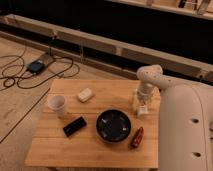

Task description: Place the bottle in the ceramic bowl

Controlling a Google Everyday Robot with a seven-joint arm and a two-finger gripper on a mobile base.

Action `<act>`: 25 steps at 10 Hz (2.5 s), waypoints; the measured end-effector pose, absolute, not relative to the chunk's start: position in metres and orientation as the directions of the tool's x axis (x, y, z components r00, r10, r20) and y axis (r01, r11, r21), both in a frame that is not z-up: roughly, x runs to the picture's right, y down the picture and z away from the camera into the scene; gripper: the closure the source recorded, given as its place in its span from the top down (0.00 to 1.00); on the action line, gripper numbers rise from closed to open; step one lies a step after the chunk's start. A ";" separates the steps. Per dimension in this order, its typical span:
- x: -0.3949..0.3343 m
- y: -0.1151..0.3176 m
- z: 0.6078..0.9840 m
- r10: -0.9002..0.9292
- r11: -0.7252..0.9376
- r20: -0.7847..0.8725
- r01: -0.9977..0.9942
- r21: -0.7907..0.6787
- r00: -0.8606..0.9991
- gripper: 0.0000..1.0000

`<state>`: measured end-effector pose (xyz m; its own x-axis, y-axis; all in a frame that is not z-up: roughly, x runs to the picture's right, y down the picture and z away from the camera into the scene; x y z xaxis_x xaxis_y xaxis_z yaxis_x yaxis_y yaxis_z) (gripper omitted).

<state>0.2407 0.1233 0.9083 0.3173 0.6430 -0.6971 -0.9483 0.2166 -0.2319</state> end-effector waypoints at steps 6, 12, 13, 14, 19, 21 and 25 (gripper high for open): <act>0.220 0.107 0.883 0.639 0.256 -0.658 -0.917 -0.307 0.399 0.15; 0.143 0.094 0.804 0.592 0.373 -0.530 -0.790 -0.487 0.607 0.15; 0.124 0.093 0.789 0.579 0.402 -0.498 -0.758 -0.514 0.645 0.15; 0.102 0.096 0.775 0.562 0.433 -0.465 -0.722 -0.540 0.684 0.15; 0.041 0.124 0.752 0.539 0.488 -0.365 -0.635 -0.599 0.759 0.15; 0.031 0.140 0.752 0.536 0.486 -0.348 -0.618 -0.618 0.769 0.15; 0.029 0.164 0.756 0.528 0.483 -0.325 -0.592 -0.645 0.785 0.47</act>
<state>0.0289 0.1640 0.7563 0.7849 0.5277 -0.3247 -0.5918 0.4830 -0.6454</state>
